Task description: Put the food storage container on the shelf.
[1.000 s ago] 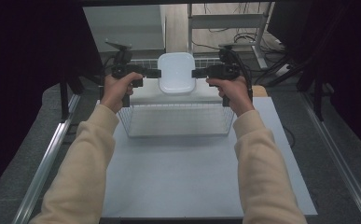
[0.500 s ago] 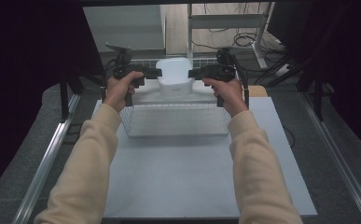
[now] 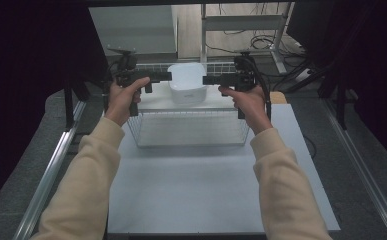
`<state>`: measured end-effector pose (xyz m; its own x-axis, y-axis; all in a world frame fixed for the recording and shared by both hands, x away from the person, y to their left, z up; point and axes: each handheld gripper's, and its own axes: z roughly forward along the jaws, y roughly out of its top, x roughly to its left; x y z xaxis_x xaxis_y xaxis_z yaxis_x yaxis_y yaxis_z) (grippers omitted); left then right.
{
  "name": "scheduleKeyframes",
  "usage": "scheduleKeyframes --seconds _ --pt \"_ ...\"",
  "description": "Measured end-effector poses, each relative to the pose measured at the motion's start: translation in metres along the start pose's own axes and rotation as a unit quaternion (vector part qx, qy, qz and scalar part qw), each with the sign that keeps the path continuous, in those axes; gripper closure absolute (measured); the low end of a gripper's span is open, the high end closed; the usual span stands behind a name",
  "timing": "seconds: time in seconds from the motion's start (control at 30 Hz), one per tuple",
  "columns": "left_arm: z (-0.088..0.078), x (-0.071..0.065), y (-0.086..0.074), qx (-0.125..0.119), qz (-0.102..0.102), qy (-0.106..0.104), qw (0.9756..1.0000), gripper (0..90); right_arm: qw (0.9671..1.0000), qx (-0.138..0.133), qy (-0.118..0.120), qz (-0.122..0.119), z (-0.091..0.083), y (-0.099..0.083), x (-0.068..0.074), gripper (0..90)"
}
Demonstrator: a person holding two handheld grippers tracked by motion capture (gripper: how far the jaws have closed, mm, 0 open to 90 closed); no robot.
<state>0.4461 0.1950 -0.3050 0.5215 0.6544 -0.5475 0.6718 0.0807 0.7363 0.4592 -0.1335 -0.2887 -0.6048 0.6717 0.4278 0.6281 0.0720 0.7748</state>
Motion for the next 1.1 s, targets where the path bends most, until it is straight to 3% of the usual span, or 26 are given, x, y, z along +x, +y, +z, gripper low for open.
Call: scheduleKeyframes --seconds 0.17,0.3,0.53,0.63,0.67,0.8,0.97,1.1 --pt "-0.022 -0.022 -0.024 0.008 0.061 0.038 0.9974 25.8 0.9983 -0.003 -0.003 -0.058 -0.017 -0.022 0.007 33.3" --pt "-0.039 -0.036 -0.055 0.015 0.104 0.054 0.993 25.6 0.9964 -0.001 0.004 -0.084 -0.031 -0.048 0.011 33.0" --pt "-0.059 -0.041 -0.121 0.009 0.141 0.06 0.9881 25.6 0.9923 0.003 0.003 -0.124 -0.057 -0.11 0.018 32.7" --pt "-0.062 -0.037 -0.15 0.013 0.159 0.078 0.984 25.5 0.9919 0.002 0.004 -0.127 -0.065 -0.134 0.018 32.2" --pt "-0.061 -0.035 -0.159 0.017 0.162 0.085 0.9829 25.4 0.9918 0.002 0.004 -0.127 -0.068 -0.141 0.017 32.1" --pt "-0.058 -0.022 -0.189 0.029 0.151 0.094 0.9836 25.2 0.9914 0.01 0.001 -0.131 -0.072 -0.17 0.014 31.7" --pt "-0.053 -0.007 -0.218 0.045 0.123 0.084 0.9878 25.4 0.9907 0.024 -0.007 -0.134 -0.07 -0.203 0.004 30.7" --pt "-0.047 0.001 -0.237 0.069 0.107 0.087 0.9881 25.3 0.992 0.031 -0.008 -0.122 -0.061 -0.229 -0.01 29.8"
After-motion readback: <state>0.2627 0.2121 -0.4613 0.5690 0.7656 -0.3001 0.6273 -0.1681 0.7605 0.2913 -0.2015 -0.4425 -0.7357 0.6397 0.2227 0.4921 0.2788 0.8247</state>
